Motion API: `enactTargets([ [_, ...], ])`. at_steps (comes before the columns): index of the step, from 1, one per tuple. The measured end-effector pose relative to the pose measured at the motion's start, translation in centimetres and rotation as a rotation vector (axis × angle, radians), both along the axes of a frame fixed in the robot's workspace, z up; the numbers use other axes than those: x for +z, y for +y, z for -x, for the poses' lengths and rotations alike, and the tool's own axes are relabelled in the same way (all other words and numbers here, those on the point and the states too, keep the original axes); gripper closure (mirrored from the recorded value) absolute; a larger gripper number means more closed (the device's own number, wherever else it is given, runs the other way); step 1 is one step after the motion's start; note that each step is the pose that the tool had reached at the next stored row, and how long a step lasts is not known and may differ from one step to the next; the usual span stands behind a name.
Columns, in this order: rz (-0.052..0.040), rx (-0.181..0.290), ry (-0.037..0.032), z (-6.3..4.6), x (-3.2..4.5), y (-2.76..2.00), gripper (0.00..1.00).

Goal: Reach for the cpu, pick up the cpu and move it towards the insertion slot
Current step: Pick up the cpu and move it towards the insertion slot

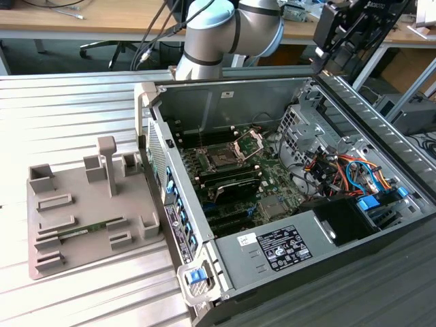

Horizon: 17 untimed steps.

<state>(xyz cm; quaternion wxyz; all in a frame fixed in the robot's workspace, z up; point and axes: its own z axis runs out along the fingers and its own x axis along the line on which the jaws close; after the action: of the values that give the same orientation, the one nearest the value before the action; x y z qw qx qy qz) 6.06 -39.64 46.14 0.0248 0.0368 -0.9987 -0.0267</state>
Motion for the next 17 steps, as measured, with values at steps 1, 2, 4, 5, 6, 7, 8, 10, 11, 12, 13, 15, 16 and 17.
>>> enactTargets([
  [1,-0.0001,0.0,-0.0001,-0.2,0.0,0.0,0.45],
  [2,0.0,0.0,0.0,-0.3,0.0,0.0,0.45],
  [4,0.0,0.0,0.0,-0.5,0.0,0.0,0.45],
  [5,0.0,0.0,0.0,-0.6,0.0,0.0,0.45],
  [6,0.0,0.0,0.0,-0.7,0.0,0.0,0.45],
  [7,-0.0001,0.0,0.0,-0.8,0.0,0.0,0.45],
  [8,0.0,0.0,0.0,-0.9,0.0,0.0,0.45],
  [10,0.0,0.0,0.0,-1.2,0.0,0.0,0.45],
  [11,0.0,0.0,0.0,-1.3,0.0,0.0,0.45],
  [12,0.0,0.0,0.0,-1.4,0.0,0.0,0.45],
  [13,0.0,0.0,0.0,-1.4,0.0,0.0,0.45],
  [15,0.0,0.0,0.0,-1.7,0.0,0.0,0.45],
  [16,0.0,0.0,0.0,-1.8,0.0,0.0,0.45],
  [17,-0.0001,0.0,0.0,-1.9,0.0,0.0,0.45],
])
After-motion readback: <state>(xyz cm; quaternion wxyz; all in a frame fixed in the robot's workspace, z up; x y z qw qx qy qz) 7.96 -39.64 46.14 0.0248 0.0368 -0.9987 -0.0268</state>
